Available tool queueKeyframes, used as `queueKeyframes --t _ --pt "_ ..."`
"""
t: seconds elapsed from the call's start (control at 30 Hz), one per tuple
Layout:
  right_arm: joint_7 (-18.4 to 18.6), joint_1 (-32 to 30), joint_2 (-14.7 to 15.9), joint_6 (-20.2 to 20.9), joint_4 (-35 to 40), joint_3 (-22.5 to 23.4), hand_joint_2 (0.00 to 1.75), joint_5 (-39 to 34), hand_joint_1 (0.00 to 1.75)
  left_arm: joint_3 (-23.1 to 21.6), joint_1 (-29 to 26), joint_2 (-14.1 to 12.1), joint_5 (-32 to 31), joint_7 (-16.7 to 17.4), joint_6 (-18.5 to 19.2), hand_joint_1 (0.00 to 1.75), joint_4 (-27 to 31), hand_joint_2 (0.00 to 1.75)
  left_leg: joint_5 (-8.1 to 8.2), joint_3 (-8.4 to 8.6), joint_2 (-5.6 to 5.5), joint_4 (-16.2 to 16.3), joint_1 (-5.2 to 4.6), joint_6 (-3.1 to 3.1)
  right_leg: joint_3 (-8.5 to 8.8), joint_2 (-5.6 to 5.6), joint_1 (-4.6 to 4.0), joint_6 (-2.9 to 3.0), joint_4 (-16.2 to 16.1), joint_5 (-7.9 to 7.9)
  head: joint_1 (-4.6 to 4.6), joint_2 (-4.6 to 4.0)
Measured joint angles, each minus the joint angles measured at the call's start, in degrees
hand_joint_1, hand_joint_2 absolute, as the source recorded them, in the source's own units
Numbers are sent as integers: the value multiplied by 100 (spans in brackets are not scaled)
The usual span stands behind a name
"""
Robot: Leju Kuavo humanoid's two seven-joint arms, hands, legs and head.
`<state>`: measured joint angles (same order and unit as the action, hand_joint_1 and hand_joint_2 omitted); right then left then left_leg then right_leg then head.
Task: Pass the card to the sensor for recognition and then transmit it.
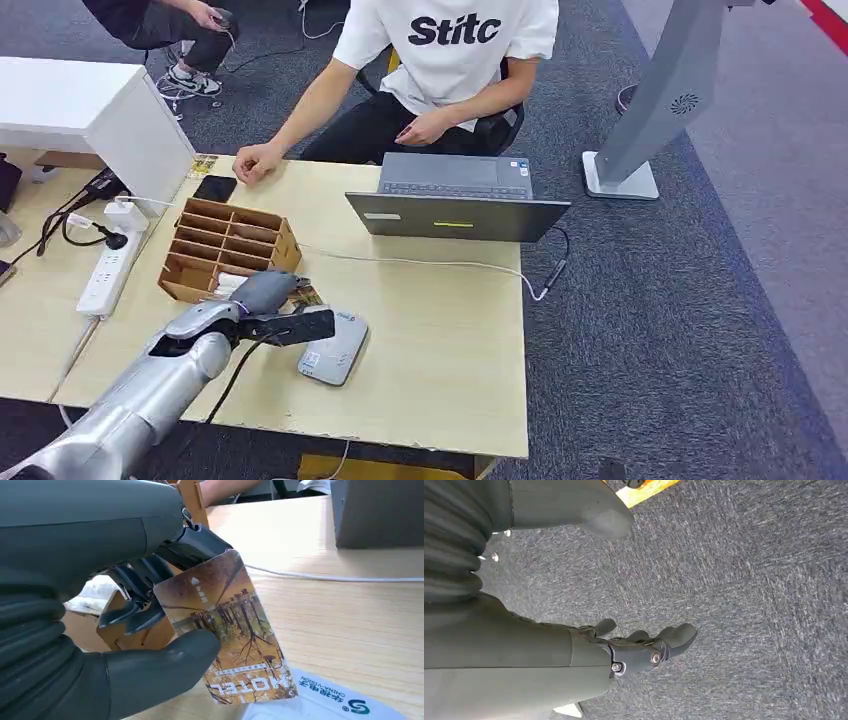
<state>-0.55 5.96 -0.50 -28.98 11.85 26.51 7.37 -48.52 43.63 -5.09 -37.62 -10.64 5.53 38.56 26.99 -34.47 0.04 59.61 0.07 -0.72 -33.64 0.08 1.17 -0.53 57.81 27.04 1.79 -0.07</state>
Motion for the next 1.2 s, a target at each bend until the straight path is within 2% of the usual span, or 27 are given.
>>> queueKeyframes --t 0.4,0.53,0.63,0.77,0.87,1.13,1.2 --pt "-66 0 -2 2 0 33 175 33 0 28 92 -46 105 20 70 175 326 175 0 -1 1 0 0 0 -1 1 0 0 0 0 0 0" --pt "-103 -7 -2 11 0 112 175 48 0 201 242 -171 278 83 99 175 658 175 -1 0 1 0 1 1 -2 1 -1 0 0 0 0 0" --pt "-181 -38 -2 28 0 179 175 52 0 447 439 -362 448 292 112 175 1177 175 -2 -3 0 0 3 2 -5 1 -3 1 1 0 2 0" --pt "-221 -84 -4 63 0 278 175 48 0 776 804 -593 270 569 -12 175 1787 175 -2 -3 3 -1 2 1 -4 4 -3 1 2 0 0 0" --pt "-219 -114 -4 79 0 326 175 44 0 931 877 -721 144 656 -124 175 2117 175 -2 -3 2 -1 2 1 -5 4 -3 1 2 0 0 0" --pt "-216 -113 -4 79 0 407 175 46 0 1058 882 -863 105 662 -159 175 2433 175 -2 -3 1 0 2 1 -4 2 -2 1 2 0 0 0" --pt "-210 -113 -7 79 0 411 175 55 0 1093 881 -872 -49 774 -271 175 2465 175 -2 -3 2 0 2 1 -3 3 -2 0 2 -1 0 0"
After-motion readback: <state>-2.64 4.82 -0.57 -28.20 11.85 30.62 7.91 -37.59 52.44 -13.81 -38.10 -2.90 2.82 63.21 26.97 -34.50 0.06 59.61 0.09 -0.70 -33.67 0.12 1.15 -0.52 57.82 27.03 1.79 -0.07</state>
